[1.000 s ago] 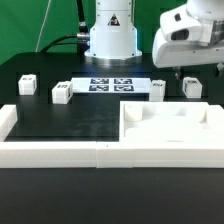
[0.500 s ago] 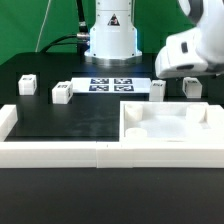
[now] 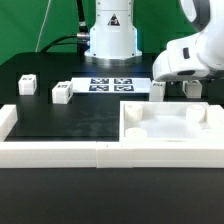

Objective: Assemble one leg

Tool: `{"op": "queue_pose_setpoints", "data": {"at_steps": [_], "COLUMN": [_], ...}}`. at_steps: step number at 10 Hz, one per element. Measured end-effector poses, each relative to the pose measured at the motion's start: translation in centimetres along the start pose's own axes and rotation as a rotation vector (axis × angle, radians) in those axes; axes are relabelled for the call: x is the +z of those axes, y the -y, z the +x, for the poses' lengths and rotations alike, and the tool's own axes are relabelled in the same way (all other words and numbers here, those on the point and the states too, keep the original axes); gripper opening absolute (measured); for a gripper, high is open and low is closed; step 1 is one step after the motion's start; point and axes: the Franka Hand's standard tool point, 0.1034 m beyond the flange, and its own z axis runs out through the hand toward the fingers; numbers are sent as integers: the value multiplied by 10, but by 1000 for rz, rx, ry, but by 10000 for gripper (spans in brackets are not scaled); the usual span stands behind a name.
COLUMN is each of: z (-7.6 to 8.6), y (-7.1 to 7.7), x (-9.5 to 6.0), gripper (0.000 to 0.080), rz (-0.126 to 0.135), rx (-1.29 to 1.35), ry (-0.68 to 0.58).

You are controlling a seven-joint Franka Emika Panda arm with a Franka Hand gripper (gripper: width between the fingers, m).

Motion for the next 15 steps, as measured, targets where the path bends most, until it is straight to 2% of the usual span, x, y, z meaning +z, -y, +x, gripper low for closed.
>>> {"op": "queue_pose_setpoints", "data": {"at_steps": [5, 6, 7, 8, 9, 13, 14, 15], "z": [6, 6, 6, 6, 6, 6, 4, -3], "y": [1, 1, 1, 1, 1, 1, 1, -1], "x": [2, 2, 2, 2, 2, 2, 0, -7], "gripper": [648, 549, 549, 353, 285, 285, 285, 285], "rz": [7, 7, 7, 7, 7, 7, 17, 52], "rx": [-7, -7, -7, -7, -7, -7, -26, -43], "ry": [-20, -20, -20, -20, -21, -21, -15, -4]}}
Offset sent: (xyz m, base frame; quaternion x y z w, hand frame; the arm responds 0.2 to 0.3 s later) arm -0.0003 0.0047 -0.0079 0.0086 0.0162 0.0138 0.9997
